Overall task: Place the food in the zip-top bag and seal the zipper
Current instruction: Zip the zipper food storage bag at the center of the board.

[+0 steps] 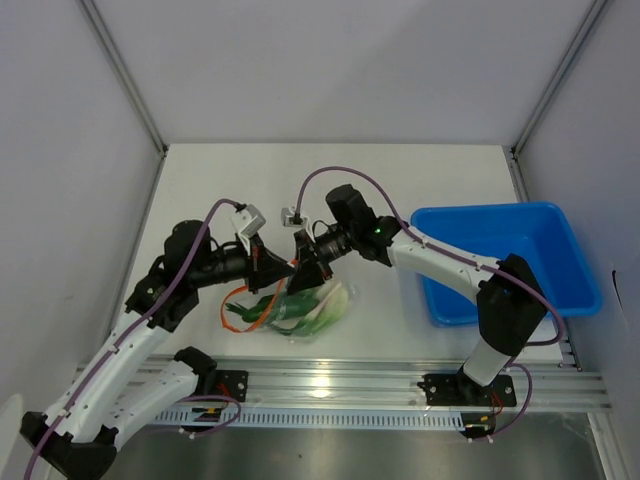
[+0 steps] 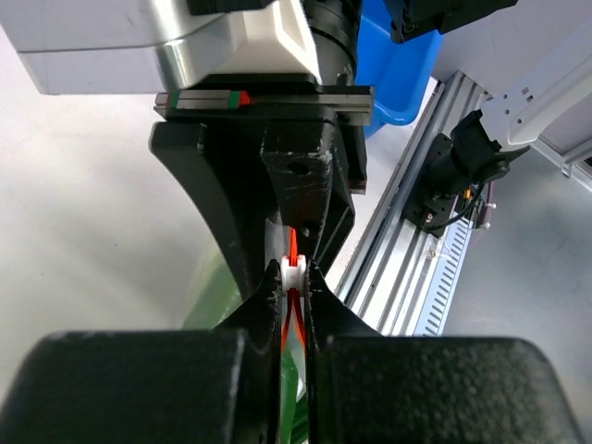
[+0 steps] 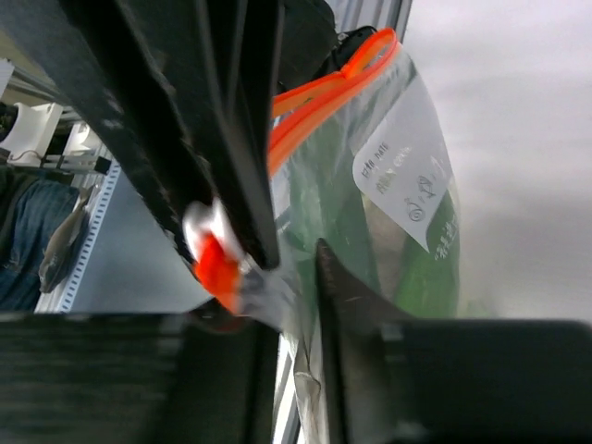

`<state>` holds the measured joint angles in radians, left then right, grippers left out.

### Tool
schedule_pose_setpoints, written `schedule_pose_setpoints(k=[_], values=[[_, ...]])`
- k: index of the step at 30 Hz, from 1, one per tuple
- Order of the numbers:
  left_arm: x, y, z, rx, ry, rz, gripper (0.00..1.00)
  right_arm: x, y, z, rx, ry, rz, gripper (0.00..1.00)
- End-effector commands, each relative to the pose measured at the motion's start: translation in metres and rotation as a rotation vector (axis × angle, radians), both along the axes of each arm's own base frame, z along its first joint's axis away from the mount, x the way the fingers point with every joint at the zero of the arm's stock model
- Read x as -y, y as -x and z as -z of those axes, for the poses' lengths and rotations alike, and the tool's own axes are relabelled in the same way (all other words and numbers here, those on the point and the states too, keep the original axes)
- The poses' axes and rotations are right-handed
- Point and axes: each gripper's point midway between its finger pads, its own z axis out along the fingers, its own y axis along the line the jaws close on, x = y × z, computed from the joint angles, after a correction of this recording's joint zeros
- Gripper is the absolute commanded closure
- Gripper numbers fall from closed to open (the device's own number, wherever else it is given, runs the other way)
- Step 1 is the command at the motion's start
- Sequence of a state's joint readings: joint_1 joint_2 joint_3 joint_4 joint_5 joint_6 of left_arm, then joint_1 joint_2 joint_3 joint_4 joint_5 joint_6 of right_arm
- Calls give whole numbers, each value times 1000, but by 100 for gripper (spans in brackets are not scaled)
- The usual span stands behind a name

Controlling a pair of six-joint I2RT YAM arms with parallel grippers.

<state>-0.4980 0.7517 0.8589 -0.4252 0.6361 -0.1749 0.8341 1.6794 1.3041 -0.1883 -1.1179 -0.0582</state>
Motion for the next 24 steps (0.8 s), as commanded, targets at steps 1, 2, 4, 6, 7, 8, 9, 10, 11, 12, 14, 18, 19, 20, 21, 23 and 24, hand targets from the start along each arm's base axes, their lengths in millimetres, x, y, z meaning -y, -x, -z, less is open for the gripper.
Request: schedule_pose_setpoints(k=[1, 2, 4, 6, 7, 8, 9, 10, 11, 12, 14, 18, 19, 20, 21, 23, 24], values=[[5, 0, -36, 98, 65, 32, 99, -12, 5, -24, 22, -78, -54, 83], [6, 0, -35, 94, 62, 30, 99, -13, 6, -24, 10, -76, -55, 87], [5, -1, -33, 85, 54, 26, 99, -15, 7, -25, 11, -88, -56, 100], [4, -4, -31, 76, 46, 13, 99, -19, 6, -27, 6, -85, -34, 100], [3, -7, -29, 64, 38, -11, 100, -19, 4, -29, 17, -87, -9, 100], [2, -9, -28, 59, 34, -25, 99, -24, -3, -36, 60, -131, 28, 100], [1, -10, -27, 54, 29, -36, 99, -23, -7, -38, 35, -129, 77, 100], [-1, -11, -26, 46, 22, -46, 99, -18, -11, -32, 27, -126, 144, 100], [-1, -10, -23, 37, 17, -48, 99, -18, -17, -46, 63, -210, 169, 100], [-2, -10, -24, 37, 19, -53, 99, -14, -16, -51, 5, -217, 199, 100], [-3, -12, -20, 28, 13, -67, 100, -6, -20, -63, 9, -277, 245, 100], [-4, -9, -9, -12, -4, -66, 99, 3, -25, -80, -13, -332, 357, 100], [-5, -8, -5, -23, -10, -64, 99, 5, -31, -81, -33, -337, 396, 100], [-6, -6, -3, -28, -15, -64, 99, 9, -32, -82, -39, -353, 412, 100], [-6, -5, -3, -28, -15, -64, 99, 12, -34, -83, -51, -363, 425, 100], [-7, -3, 1, -36, -16, -60, 100, 17, -39, -81, -74, -382, 472, 100], [-4, 1, 1, -43, -6, -33, 99, 19, -40, -83, -73, -389, 488, 100]])
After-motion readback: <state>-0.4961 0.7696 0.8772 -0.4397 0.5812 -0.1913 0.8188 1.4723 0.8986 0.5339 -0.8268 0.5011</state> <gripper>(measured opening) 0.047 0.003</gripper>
